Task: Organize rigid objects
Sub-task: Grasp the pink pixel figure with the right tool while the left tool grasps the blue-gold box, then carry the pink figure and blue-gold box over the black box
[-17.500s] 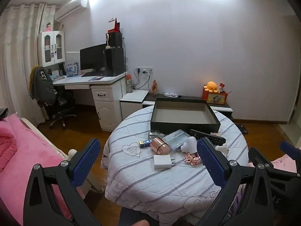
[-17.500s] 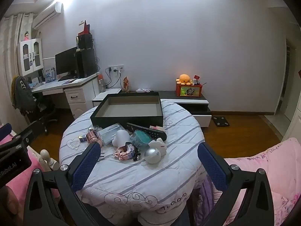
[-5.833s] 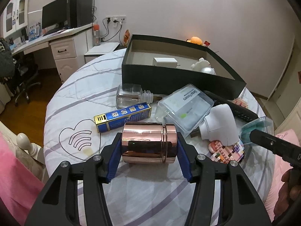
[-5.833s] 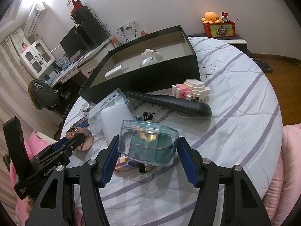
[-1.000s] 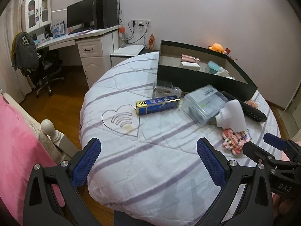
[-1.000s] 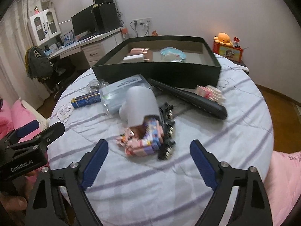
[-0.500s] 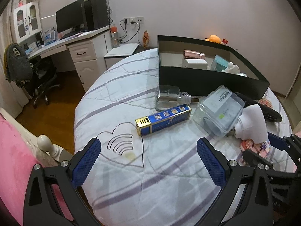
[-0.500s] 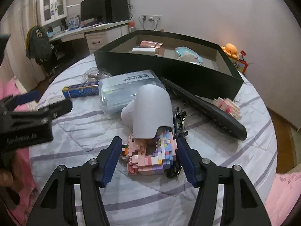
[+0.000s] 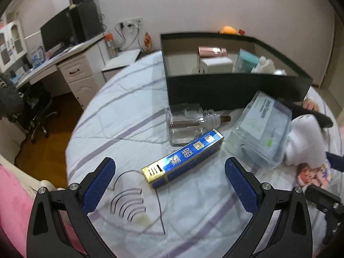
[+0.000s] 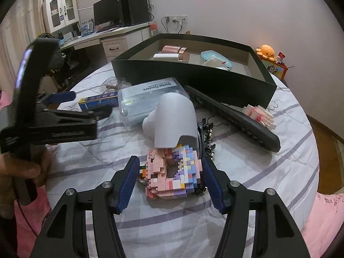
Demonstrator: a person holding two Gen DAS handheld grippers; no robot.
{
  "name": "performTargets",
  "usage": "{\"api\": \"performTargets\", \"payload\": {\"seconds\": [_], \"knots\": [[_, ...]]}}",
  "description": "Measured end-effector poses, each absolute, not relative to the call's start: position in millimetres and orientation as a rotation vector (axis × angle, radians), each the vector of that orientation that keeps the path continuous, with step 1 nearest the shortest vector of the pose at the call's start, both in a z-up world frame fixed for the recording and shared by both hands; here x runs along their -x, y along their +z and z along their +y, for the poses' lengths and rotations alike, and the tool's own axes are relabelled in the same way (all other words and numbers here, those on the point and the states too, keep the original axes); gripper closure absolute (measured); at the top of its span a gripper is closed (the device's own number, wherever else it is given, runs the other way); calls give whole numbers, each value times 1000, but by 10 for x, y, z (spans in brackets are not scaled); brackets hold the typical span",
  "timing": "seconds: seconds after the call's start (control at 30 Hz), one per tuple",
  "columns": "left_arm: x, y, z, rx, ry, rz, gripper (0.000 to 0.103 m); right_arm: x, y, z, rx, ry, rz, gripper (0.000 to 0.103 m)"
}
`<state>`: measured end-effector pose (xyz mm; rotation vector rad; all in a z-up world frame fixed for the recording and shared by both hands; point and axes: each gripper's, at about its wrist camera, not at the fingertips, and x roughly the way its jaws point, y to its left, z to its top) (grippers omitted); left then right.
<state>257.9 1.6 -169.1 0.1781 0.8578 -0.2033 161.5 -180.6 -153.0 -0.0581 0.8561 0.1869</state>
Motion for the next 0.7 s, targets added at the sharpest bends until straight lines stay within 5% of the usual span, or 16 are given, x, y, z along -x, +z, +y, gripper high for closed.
{"api": "performTargets", "payload": {"seconds": [0.1, 0.2, 0.27, 0.37, 0.47, 0.6, 0.7], "knots": [[-2641, -1703, 58, -124, -271, 886, 11, -1626, -1532, -1812, 55, 190, 858, 42], [-2614, -1708, 48, -120, -305, 893, 35, -1639, -1536, -1821, 46, 194, 861, 42], [-2579, -1689, 30, -122, -325, 893, 61, -1641, -1537, -1823, 45, 195, 862, 42], [-2514, -1656, 15, -113, -381, 907, 79, -1645, -1535, -1832, 38, 196, 861, 42], [-2460, -1656, -75, -150, -406, 906, 84, -1641, -1537, -1835, 32, 197, 861, 42], [-2500, -1651, -120, -158, -369, 883, 66, -1630, -1541, -1839, 22, 197, 861, 42], [-2578, -1679, -119, -136, -374, 887, 70, -1628, -1537, -1826, 20, 200, 859, 42]]}}
